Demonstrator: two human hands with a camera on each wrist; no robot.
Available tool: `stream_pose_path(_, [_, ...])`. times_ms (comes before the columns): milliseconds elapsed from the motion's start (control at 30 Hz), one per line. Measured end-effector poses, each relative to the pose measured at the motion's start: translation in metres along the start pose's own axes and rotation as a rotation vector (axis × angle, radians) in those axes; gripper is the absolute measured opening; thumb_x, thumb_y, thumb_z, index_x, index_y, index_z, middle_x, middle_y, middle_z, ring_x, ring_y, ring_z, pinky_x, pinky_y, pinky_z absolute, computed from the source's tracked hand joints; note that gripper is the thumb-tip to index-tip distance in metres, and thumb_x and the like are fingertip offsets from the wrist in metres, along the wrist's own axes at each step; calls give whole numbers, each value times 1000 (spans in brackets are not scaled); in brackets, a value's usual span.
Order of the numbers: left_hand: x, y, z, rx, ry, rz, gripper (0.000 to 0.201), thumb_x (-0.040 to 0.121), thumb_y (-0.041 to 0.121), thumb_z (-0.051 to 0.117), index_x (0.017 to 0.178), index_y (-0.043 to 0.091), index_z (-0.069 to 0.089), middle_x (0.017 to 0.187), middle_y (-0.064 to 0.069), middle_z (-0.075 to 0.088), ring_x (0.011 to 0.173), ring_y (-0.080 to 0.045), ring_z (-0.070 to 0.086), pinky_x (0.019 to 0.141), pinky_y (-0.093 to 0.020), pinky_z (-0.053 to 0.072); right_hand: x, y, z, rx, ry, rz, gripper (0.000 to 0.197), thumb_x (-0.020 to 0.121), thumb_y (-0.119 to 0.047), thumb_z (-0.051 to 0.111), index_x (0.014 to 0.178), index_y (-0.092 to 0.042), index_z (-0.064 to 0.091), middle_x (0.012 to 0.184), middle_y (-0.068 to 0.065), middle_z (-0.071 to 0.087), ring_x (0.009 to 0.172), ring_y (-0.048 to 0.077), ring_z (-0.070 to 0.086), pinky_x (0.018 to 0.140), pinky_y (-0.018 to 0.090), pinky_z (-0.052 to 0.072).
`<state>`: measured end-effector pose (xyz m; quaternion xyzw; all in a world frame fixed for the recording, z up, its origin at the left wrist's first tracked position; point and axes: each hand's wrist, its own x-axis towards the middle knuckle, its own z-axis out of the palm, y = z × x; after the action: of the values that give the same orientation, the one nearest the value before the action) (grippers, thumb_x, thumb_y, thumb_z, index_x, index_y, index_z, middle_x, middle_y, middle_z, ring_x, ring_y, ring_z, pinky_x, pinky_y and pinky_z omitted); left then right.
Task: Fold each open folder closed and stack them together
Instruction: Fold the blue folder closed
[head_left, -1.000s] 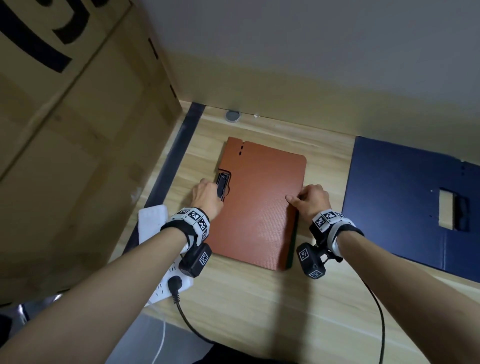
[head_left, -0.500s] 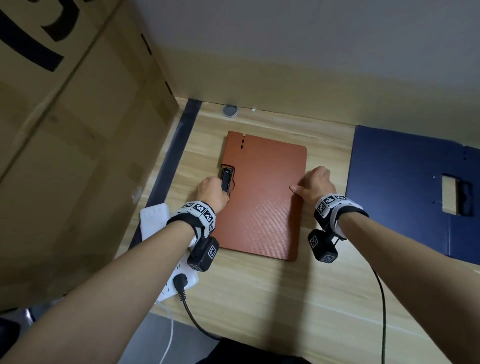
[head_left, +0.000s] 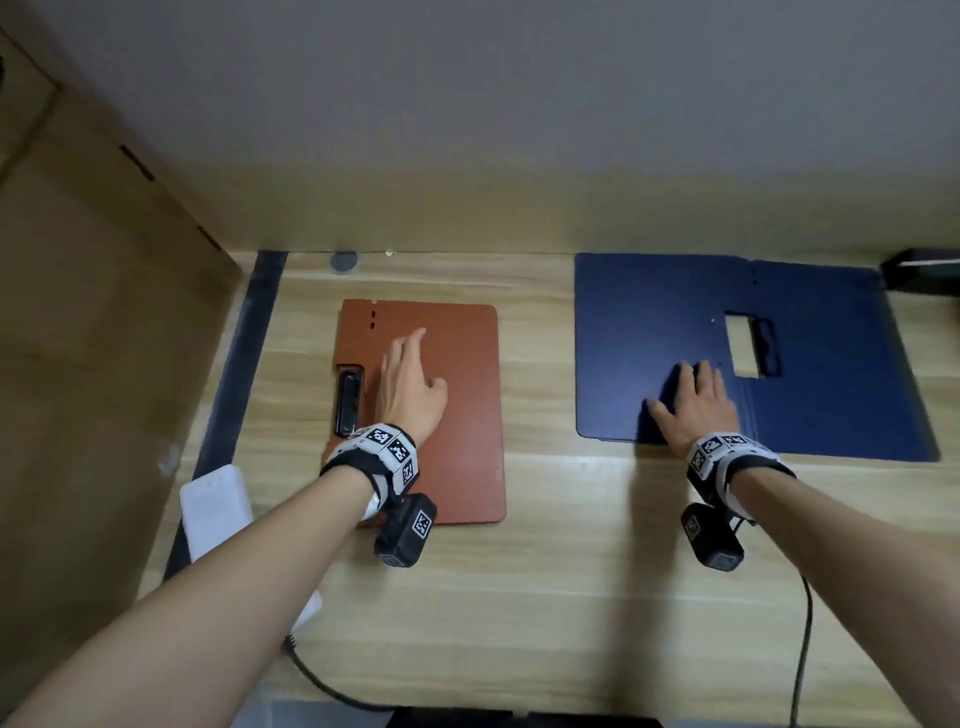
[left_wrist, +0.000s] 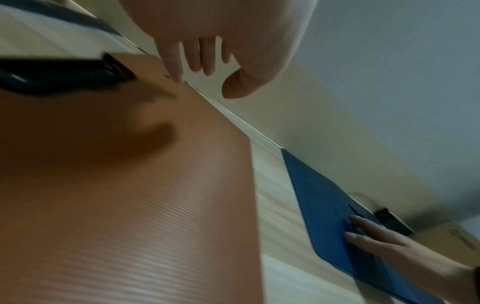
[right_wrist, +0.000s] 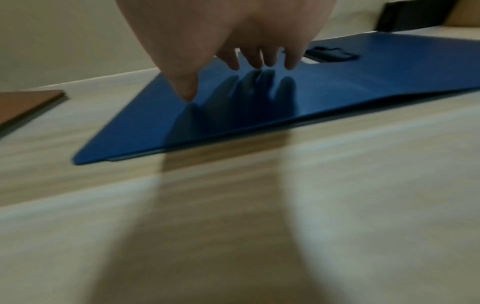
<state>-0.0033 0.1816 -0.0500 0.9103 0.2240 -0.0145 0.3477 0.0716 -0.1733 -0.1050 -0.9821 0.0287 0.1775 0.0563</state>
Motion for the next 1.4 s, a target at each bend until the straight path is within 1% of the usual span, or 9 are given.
stream_pose_path(200, [-34, 50, 82, 15, -300, 144, 59, 88, 4, 54, 145, 14, 41, 143, -7, 47, 133, -28, 45, 113, -42, 36, -18, 49, 0, -70, -105, -98, 74, 98, -52, 32, 157, -16, 3, 166, 4, -8, 153, 22, -3, 118, 46, 27])
stream_pose_path(300, [-54, 69, 111, 51, -390, 193, 55, 88, 3, 52, 142, 10, 46, 141, -8, 49, 132, -24, 47, 113, -37, 36, -27, 51, -7, -56, -136, -148, 70, 96, -51, 34, 155, -19, 13, 166, 1, 0, 153, 19, 7, 109, 46, 39])
stream_pose_path(400, [-73, 88, 133, 78, -433, 225, 56, 89, 5, 53, 144, 9, 44, 143, -8, 48, 134, -24, 46, 111, -28, 32, -44, 55, -12, -74, -150, -237, 59, 94, -48, 37, 144, -17, 31, 160, 7, 20, 145, 24, 29, 97, 42, 45])
stream_pose_path(500, [-86, 99, 152, 226, -540, 257, 66, 92, 11, 49, 154, 16, 28, 162, -4, 24, 149, -25, 22, 118, -31, 21, -68, 59, -13, -81, -151, -313, 49, 91, -42, 40, 131, -14, 41, 148, 10, 37, 128, 29, 48, 86, 40, 48])
stream_pose_path(567, [-93, 99, 161, 445, -618, 279, 73, 92, 17, 47, 158, 23, 15, 167, -2, 1, 154, -24, 4, 122, -38, 17, -81, 66, -13, -92, -154, -365, 50, 91, -40, 40, 133, -13, 41, 148, 11, 38, 126, 29, 50, 89, 40, 48])
stream_pose_path(700, [-110, 99, 169, 701, -599, 323, 75, 91, 20, 45, 158, 26, 12, 167, -3, -7, 154, -24, -1, 122, -44, 17, -92, 85, -12, -115, -180, -467, 52, 90, -38, 39, 135, -12, 43, 155, 11, 35, 135, 27, 44, 100, 39, 43])
stream_pose_path(933, [-147, 111, 172, 743, -598, 198, 69, 93, 23, 43, 157, 26, 18, 167, -4, 0, 154, -25, 5, 122, -42, 18, -101, 116, -13, -67, -242, -585, 52, 88, -33, 42, 138, -16, 43, 161, 6, 29, 143, 24, 37, 107, 39, 39])
stream_pose_path(1233, [-203, 120, 185, 727, -607, 96, 70, 92, 23, 43, 158, 24, 17, 167, -4, -2, 154, -26, 4, 121, -42, 21, -116, 165, -5, -49, -348, -730, 67, 91, -26, 45, 154, -19, 22, 166, 0, 10, 152, 17, 12, 120, 35, 20])
stream_pose_path(1400, [-199, 135, 182, 740, -624, 59, 65, 93, 24, 43, 155, 23, 26, 166, -7, 8, 152, -29, 13, 119, -41, 25, -97, 191, -17, -51, -299, -723, 71, 89, -21, 47, 155, -21, 22, 165, -1, 16, 149, 18, 23, 118, 33, 22])
